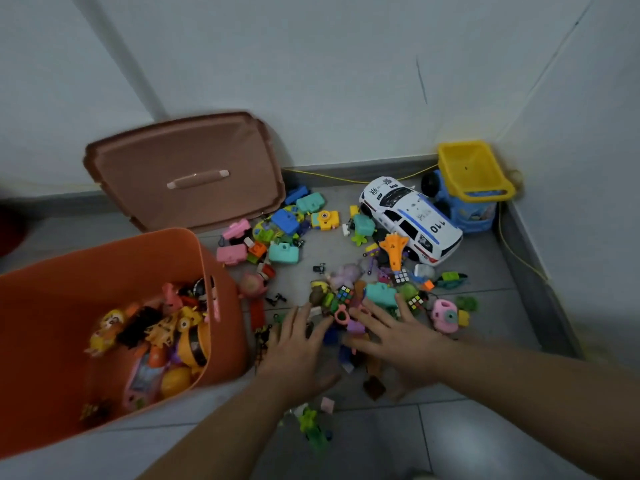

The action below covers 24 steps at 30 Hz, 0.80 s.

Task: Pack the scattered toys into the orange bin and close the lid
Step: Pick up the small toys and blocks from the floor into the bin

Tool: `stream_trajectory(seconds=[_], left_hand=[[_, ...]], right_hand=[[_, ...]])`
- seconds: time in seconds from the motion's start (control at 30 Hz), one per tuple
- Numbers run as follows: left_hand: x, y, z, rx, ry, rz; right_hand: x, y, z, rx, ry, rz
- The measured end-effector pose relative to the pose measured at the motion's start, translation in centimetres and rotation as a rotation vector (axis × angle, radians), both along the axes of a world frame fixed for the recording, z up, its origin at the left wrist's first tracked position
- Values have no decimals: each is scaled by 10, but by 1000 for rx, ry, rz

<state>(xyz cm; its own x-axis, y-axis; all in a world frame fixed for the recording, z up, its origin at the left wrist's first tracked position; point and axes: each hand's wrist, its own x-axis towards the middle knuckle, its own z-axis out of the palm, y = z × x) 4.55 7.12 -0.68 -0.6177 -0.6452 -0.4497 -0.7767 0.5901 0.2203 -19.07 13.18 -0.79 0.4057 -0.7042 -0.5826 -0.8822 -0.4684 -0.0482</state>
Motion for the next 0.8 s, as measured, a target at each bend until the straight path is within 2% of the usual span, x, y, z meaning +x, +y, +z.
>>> stream_trajectory(seconds=[0.17,0.27,0.47,0.67,0.8], left_hand=[[24,18,-29,17,-69,-74],[35,28,-39,8,-96,-110],[54,49,-55,-126,-144,-178],[57,60,-77,-91,-105,-7],[29,45,-80,-94,-77,165]], right_hand=[[12,-5,-25,24,63,57],[16,-9,-36,25,39,97],[12,-10,-60,-109,56,236],[-3,-31,-71,-204,15,307],[-6,-52,-71,-274,9,170]])
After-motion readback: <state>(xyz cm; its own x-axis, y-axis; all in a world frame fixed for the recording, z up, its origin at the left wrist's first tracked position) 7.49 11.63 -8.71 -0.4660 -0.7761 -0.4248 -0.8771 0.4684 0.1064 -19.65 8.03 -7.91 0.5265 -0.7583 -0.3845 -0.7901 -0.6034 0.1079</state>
